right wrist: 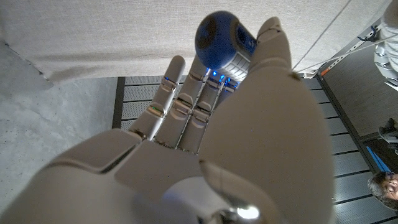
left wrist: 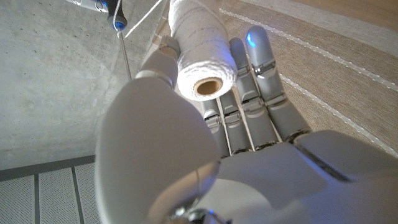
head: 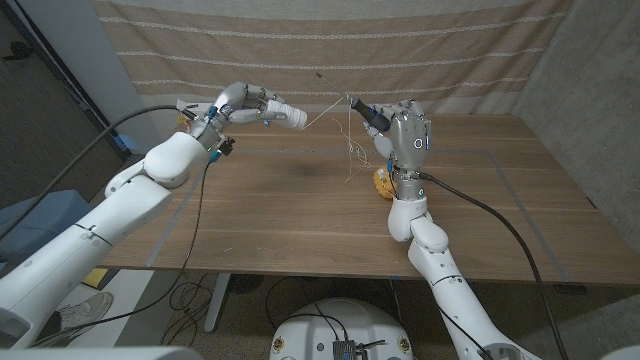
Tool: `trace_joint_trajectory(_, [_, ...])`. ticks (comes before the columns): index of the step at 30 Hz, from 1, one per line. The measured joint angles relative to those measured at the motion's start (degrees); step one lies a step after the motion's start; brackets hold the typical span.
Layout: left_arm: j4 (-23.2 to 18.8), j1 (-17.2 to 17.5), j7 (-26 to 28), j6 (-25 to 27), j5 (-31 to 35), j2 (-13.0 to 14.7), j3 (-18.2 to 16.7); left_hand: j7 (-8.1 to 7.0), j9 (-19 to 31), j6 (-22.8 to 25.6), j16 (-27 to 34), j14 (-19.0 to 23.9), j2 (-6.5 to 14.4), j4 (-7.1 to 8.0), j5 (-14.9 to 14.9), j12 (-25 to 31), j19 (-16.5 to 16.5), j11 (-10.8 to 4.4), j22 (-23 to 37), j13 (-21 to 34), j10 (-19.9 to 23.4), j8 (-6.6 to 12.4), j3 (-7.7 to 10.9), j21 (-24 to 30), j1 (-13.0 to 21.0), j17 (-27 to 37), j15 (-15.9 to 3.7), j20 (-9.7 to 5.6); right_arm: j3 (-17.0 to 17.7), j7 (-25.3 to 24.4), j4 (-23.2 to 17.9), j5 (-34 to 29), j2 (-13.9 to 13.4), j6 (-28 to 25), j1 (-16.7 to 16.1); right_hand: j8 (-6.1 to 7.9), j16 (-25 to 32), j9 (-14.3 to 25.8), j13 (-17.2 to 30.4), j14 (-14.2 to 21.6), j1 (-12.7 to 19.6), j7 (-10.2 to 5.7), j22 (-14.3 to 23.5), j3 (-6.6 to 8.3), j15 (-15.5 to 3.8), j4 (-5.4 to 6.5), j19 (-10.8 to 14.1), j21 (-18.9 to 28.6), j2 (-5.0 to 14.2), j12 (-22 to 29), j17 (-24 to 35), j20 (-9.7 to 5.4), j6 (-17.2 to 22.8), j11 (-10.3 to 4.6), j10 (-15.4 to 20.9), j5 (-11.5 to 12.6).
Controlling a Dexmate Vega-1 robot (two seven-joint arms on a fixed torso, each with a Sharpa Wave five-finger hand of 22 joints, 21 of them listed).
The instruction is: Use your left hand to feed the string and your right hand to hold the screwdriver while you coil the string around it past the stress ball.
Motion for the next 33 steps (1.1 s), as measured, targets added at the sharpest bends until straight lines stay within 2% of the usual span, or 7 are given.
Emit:
trace_joint_trajectory(8, [-0.6, -0.8, -5.0, 0.0, -1.0, 1.4, 1.1, 0.00, 0.3, 0.0, -0.1, 0.0, 0.0, 0.01, -0.2, -0.2, 0.0, -0.01, 0.0, 0.0, 0.0, -0.22, 0.00, 0.0, 0.0, 0.1, 0.00, 0.01, -1.4, 0.0, 2.3, 1.1, -0.5, -3.5, 2.0, -0.05, -0.1, 0.0, 0.0, 0.2, 0.0, 0.00, 0.0, -0.29, -0.02, 0.17, -0.1, 0.4, 0.00, -0.3, 0.2, -0.13, 0.0, 0.12, 0.1, 0.0])
trace_joint_trajectory(12, [-0.9, -1.4, -7.5, 0.0, -1.9, 2.1, 1.9, 0.00, 0.3, 0.0, -0.1, 0.0, 0.0, 0.02, -0.2, -0.3, 0.0, -0.02, 0.0, 0.0, 0.0, -0.25, 0.01, 0.0, 0.0, 0.2, 0.00, 0.01, -2.5, 0.0, 3.3, 1.1, -1.4, -3.5, 2.9, -0.11, -0.4, 0.0, 0.2, 0.3, 0.0, 0.00, 0.0, -0.48, -0.11, -0.01, -0.2, 0.8, 0.00, -0.3, 0.2, -0.22, 0.0, 0.22, 0.2, 0.2])
trace_joint_trajectory(13, [-1.3, -2.2, -7.9, -0.1, -2.1, 2.8, 2.8, 0.00, 0.3, 0.0, -0.1, 0.0, 0.0, 0.02, -0.1, -0.3, 0.0, -0.02, 0.0, 0.0, 0.0, -0.26, 0.02, 0.0, 0.0, 0.2, 0.00, 0.01, -2.8, 0.0, 3.5, 2.0, -1.6, -5.8, 3.1, -0.12, -0.4, 0.0, 0.3, 0.3, 0.0, 0.00, 0.0, -0.68, -0.11, 0.16, -0.2, 0.8, 0.00, -0.3, 0.2, -0.21, 0.0, 0.22, 0.2, 0.2])
trace_joint_trajectory(17, [-1.4, -3.1, -10.7, -0.7, -3.7, 3.1, 3.6, 0.00, 0.3, 0.0, -0.2, 0.0, 0.0, 0.05, 0.0, -0.4, -0.1, -0.02, 0.0, 0.0, 0.0, -0.27, 0.04, 0.0, 0.0, 0.3, 0.00, 0.08, -4.3, 0.0, 4.6, 2.8, -2.7, -7.5, 3.9, -0.22, -0.4, 0.0, 0.3, 0.3, 0.0, 0.00, -0.3, -0.76, -0.11, 0.17, -0.5, 0.9, 0.00, -0.5, 0.3, 0.09, 0.0, -0.06, 0.5, 0.2])
trace_joint_trajectory(23, [-1.4, -3.1, -14.9, -1.6, -7.2, 3.1, 3.6, 0.00, 0.3, 0.0, -0.3, 0.0, 0.0, 0.07, 0.0, -0.7, -0.4, -0.02, 0.0, 0.9, 0.0, -0.43, 0.06, 0.0, 0.0, 0.3, 0.00, 0.00, -6.7, 0.0, 6.2, 3.1, -4.7, -8.3, 5.0, -0.25, -0.4, 0.0, 0.5, 0.5, 0.0, 0.00, -0.3, -1.20, -0.32, 0.23, -0.7, 1.3, 0.00, -0.5, 0.5, -0.10, 0.0, -0.10, 0.5, 0.2])
trace_joint_trajectory(24, [-1.0, -4.5, -15.5, -1.8, -7.8, 2.9, 4.6, 0.00, 0.3, 0.0, -0.3, 0.0, 0.0, 0.07, 0.0, -0.7, -0.4, -0.02, 0.0, 0.9, 0.0, -0.44, 0.06, 0.0, 0.0, 0.3, 0.00, 0.00, -7.2, 0.0, 6.4, 4.6, -5.1, -11.2, 5.1, -0.26, -0.4, 0.0, 0.6, 0.5, 0.0, 0.00, -0.3, -1.20, -0.32, 0.23, -0.7, 1.3, 0.00, -0.5, 0.5, -0.10, 0.0, -0.10, 0.5, 0.2])
trace_joint_trajectory(33, [-0.4, -5.7, -19.3, -3.7, -12.5, 1.6, 5.2, 0.00, 0.2, 0.0, -0.4, 0.0, 0.0, 0.08, 0.0, -0.9, -0.4, -0.03, 0.0, 0.9, 0.0, -0.49, 0.05, 0.0, 0.0, 0.3, 0.00, 0.01, -10.7, 0.0, 8.2, 6.4, -8.2, -14.3, 6.2, 0.00, -0.9, 0.0, 0.6, 0.7, 0.0, 0.00, -0.3, -1.51, -0.51, 0.37, -0.9, 1.3, 0.00, -0.5, 0.5, 0.11, 0.0, -0.10, 0.5, 0.2])
